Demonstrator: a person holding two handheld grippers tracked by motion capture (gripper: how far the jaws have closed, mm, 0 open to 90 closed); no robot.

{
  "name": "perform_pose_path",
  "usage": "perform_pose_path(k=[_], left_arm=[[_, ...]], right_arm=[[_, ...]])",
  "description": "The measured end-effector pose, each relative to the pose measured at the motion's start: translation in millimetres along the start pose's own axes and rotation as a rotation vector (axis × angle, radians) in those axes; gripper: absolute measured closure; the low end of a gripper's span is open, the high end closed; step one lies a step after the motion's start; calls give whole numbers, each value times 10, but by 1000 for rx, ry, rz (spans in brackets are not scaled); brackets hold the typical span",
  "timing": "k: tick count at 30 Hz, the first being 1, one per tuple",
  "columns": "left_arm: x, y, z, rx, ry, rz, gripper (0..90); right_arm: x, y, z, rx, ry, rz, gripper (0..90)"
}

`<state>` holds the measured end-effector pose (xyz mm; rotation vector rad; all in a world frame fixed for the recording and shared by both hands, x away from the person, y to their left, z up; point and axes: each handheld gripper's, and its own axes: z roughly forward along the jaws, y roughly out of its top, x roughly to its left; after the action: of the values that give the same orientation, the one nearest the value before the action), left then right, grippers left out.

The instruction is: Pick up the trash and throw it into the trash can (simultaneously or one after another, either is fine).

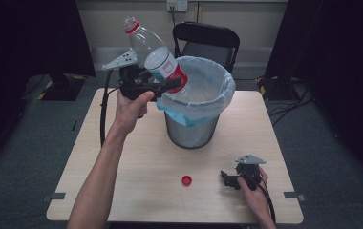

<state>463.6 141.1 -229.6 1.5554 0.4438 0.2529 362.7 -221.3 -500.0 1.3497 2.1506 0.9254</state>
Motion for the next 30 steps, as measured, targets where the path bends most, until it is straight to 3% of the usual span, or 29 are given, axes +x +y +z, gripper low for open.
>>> perform_pose_path(k=[6,14,16,18,22,30], left_arm=[[135,-18,165,21,22,-28,301],[208,21,360,62,61,-15,291],[244,6,403,79,89,-5,290],[307,-35,442,95,92,-35,284],[345,-60,456,103,100,-61,254],[321,-74,447,101,94,-56,203]], right_arm=[[-1,0,-1,0,1,-1,108],[-1,0,-1,0,1,-1,108],[-1,0,-1,0,1,-1,109],[-1,0,-1,0,1,-1,109],[-1,0,-1,0,1,-1,109],[-1,0,-1,0,1,-1,109]])
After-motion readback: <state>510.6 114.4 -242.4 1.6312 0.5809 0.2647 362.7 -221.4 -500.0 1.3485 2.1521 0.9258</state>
